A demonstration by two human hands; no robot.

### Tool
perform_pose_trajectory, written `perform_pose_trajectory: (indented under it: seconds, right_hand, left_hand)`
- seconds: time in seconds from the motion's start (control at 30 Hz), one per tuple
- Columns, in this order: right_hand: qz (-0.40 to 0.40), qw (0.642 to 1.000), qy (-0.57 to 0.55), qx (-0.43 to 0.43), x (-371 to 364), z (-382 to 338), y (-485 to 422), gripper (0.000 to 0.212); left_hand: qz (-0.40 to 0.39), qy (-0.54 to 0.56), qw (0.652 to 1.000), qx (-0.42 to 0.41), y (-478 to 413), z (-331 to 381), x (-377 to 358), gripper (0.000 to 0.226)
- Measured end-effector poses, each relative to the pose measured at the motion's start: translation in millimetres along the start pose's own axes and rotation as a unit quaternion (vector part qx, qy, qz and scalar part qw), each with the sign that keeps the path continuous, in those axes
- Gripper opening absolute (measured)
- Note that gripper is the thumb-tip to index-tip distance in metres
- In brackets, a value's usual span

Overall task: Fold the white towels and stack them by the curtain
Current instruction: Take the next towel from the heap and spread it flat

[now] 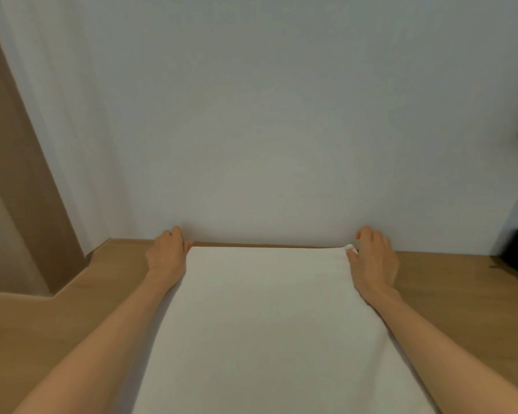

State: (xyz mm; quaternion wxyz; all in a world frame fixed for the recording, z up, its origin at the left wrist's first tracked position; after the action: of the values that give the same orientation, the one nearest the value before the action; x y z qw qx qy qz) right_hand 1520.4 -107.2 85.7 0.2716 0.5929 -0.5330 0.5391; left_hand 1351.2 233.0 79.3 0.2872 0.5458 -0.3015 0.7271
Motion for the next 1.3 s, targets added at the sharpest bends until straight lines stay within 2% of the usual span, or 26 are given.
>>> perform_pose_trajectory:
  seconds: [0.07,0.13,0.2,0.3,0.37,0.4,0.5,0.67,0.93,1.03,1.2,1.3]
  right_hand:
    - [0.012,0.998,0.032,0.045,5.6,-9.3,4.9,0.025]
    - [-0.016,0.995,0.027,0.099,5.1,-28.5,11.3,0.029]
    - [-0.070,0.988,-0.010,0.136,-1.3,-59.3,20.7,0.031]
    - [-0.196,0.970,-0.036,0.143,-27.0,-107.4,44.4,0.040]
    - [-0.268,0.956,-0.019,0.119,-47.1,-120.6,61.2,0.050]
    - [-0.282,0.953,-0.010,0.109,-53.3,-119.0,66.2,0.052]
    - [-0.273,0.958,-0.001,0.090,-52.9,-95.0,66.5,0.055]
    - [-0.261,0.965,0.020,0.037,-39.3,-40.4,46.9,0.059]
    - [-0.283,0.958,0.042,0.008,-29.3,-20.0,40.4,0.062]
    - [-0.295,0.953,0.055,0.037,-16.7,-36.1,45.8,0.054]
    - [-0.315,0.938,0.038,0.140,-3.4,-92.1,89.2,0.053]
    - [-0.358,0.924,0.042,0.131,-20.6,-98.0,125.9,0.055]
  left_hand:
    - [0.003,-0.118,0.993,0.020,7.3,6.5,5.1,0.025]
    - [0.017,-0.144,0.989,0.025,18.0,18.7,8.1,0.029]
    - [0.003,-0.094,0.995,-0.023,31.4,47.6,2.6,0.033]
    - [-0.094,0.004,0.988,-0.126,60.7,104.3,-26.8,0.042]
    - [-0.160,0.018,0.980,-0.119,74.2,117.7,-44.4,0.048]
    - [-0.170,0.018,0.980,-0.100,75.3,113.5,-48.2,0.050]
    - [-0.169,-0.004,0.985,-0.043,70.6,79.4,-42.9,0.056]
    - [-0.180,-0.005,0.984,-0.011,63.0,30.2,-32.9,0.059]
    - [-0.192,-0.011,0.981,0.011,61.9,25.5,-30.2,0.066]
    - [-0.200,-0.057,0.978,-0.016,71.1,40.3,-24.7,0.064]
    - [-0.236,-0.012,0.966,-0.102,111.7,96.5,-29.1,0.062]
    - [-0.233,-0.011,0.969,-0.083,137.8,103.3,-38.5,0.062]
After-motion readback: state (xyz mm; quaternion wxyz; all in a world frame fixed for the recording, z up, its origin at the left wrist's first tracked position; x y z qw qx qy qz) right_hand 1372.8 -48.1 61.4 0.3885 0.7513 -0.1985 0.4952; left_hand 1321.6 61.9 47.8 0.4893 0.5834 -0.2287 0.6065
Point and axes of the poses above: each hand's wrist, its own y-axis away from the middle knuckle, its own x-axis out of the back of the hand, z = x × y, the point moved 5 cm from there along -y, towards the middle knuckle, and after that the axes turned 15 degrees about -z, right-handed, at the moved point
